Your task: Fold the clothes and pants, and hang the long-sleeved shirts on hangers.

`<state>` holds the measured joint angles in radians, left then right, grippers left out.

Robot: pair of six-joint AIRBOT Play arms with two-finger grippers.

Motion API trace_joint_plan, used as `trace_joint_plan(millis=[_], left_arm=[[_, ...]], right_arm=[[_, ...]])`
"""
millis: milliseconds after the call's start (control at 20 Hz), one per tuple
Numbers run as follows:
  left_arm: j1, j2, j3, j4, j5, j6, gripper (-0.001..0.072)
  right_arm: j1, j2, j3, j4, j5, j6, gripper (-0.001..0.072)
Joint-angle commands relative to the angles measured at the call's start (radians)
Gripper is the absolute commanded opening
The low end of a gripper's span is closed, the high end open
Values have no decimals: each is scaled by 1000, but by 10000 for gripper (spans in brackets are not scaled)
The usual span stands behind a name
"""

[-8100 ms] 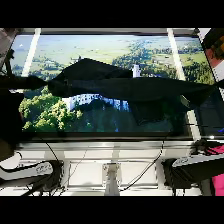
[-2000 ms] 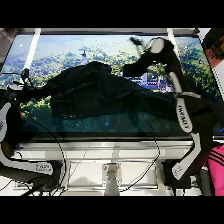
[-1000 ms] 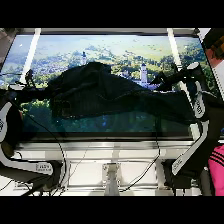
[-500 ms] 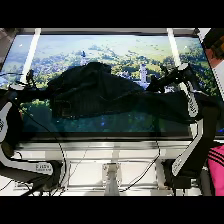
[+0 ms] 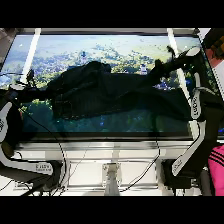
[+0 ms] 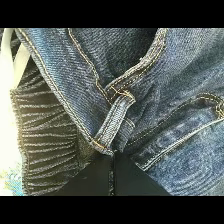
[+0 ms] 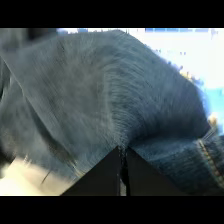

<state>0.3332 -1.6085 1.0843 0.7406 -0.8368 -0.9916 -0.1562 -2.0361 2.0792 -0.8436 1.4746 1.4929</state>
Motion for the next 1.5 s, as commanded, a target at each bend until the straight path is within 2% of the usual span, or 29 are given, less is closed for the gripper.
trace_joint_plan(millis=[0, 200, 350, 450, 550, 600, 800, 850, 900, 950, 1200, 1250, 1300, 1450], left_arm=[[0, -1, 0, 0, 1, 0, 18], [0, -1, 0, 0, 1, 0, 19], [0, -1, 0, 0, 0, 0, 19], [-2, -1, 0, 0, 0, 0, 19], [-3, -1, 0, 0, -2, 0, 19], [-3, -1, 0, 0, -3, 0, 19], [-3, -1, 0, 0, -8, 0, 19], [-3, -2, 0, 0, -11, 0, 19], [-3, -2, 0, 0, -14, 0, 20], [-3, -2, 0, 0, -13, 0, 21], [8, -1, 2, 0, -13, 0, 21], [21, 4, 4, 0, -13, 0, 20], [38, 16, 6, 0, -13, -2, 20], [100, 114, 32, 0, -21, -4, 20]], right_arm=[[0, 87, 31, -177, -140, 12, 17], [0, 122, 19, -425, -387, 77, 18], [-6, 121, -22, -647, -663, 320, 17], [-32, 121, -23, -653, -897, 437, 18], [-54, 121, -23, -653, -1045, 449, 19], [-69, 121, -24, -653, -1011, 449, 19], [-161, 106, -74, -682, -602, 455, 25], [-197, 95, -86, -677, -497, 455, 186], [-224, 85, -85, -678, -405, 455, 443], [-253, 78, -85, -678, -330, 455, 590], [-347, 79, -68, -649, -169, 427, 575], [-357, 79, -68, -621, -146, 393, 466], [-367, 76, -69, -580, -122, 348, 394], [-401, 56, -69, -367, -42, 229, 386]])
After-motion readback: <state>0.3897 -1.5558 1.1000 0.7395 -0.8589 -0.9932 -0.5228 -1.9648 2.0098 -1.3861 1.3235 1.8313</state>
